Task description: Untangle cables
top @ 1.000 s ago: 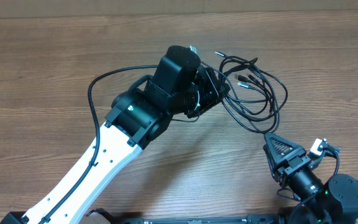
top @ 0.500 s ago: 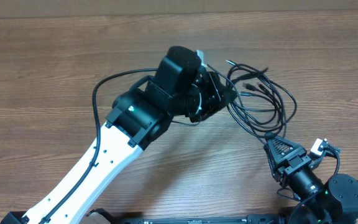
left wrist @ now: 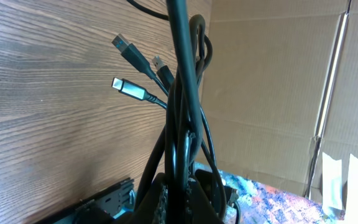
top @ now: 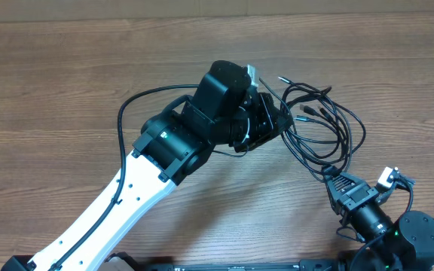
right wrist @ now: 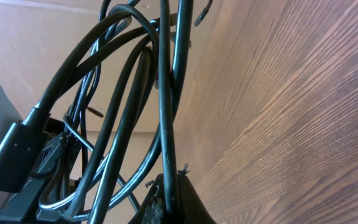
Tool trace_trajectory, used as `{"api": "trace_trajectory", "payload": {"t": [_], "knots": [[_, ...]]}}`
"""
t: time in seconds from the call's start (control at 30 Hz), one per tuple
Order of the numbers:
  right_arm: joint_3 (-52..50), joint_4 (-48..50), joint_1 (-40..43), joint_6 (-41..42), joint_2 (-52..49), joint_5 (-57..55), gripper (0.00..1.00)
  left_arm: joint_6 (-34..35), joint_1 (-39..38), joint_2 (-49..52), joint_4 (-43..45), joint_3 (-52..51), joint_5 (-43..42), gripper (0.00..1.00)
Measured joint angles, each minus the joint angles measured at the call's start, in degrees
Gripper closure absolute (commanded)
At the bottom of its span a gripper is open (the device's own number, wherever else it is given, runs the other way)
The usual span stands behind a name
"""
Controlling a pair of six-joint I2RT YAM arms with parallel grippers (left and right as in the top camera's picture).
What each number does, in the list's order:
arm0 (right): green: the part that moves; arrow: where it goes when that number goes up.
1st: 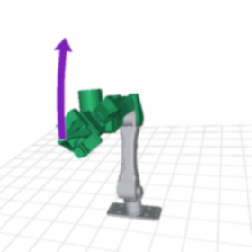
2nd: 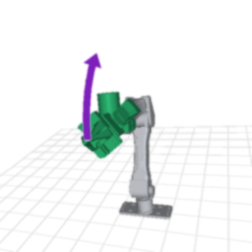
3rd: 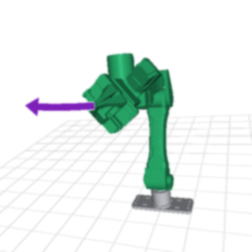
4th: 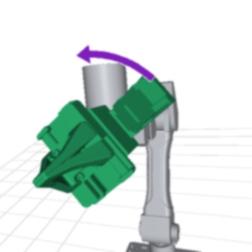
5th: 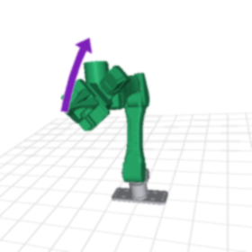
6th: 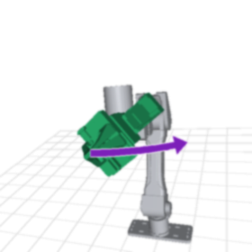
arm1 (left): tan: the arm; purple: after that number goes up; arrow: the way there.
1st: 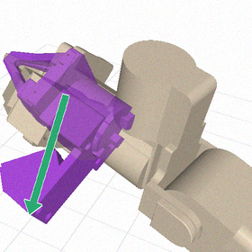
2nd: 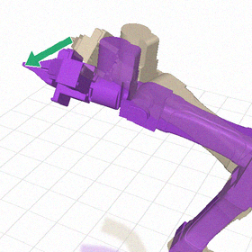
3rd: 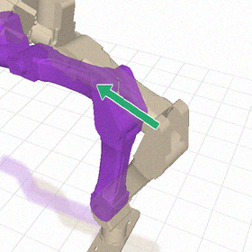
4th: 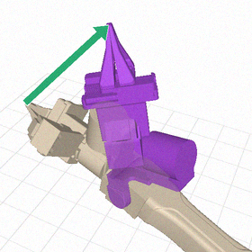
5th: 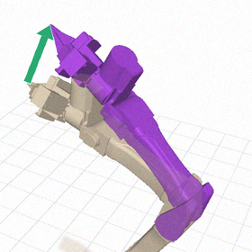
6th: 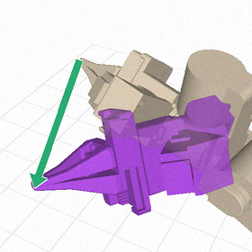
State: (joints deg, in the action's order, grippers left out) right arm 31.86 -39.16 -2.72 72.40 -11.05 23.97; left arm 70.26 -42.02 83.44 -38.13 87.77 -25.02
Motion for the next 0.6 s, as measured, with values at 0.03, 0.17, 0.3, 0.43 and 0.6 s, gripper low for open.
{"api": "trace_trajectory", "payload": {"t": [0.03,0.17,0.3,0.43,0.6], "knots": [[0.00,-0.31,0.00,0.04,0.00,-0.02,0.96,-0.11,0.00,0.00,0.00,0.00,0.20,0.96],[0.00,-2.03,0.00,-0.02,0.00,0.00,0.96,-0.15,0.00,0.00,-0.02,0.00,1.81,0.96],[0.00,-5.77,0.00,-0.17,0.00,-0.02,0.96,-0.31,0.70,0.00,-0.46,0.00,3.61,0.96],[0.00,-10.69,0.00,-2.45,0.00,-1.14,0.96,-0.33,3.98,0.00,-2.16,0.00,4.26,0.96],[0.00,-16.00,0.00,-6.38,0.00,-4.90,0.96,-0.35,8.37,0.04,-5.35,0.00,4.17,0.96]]}}
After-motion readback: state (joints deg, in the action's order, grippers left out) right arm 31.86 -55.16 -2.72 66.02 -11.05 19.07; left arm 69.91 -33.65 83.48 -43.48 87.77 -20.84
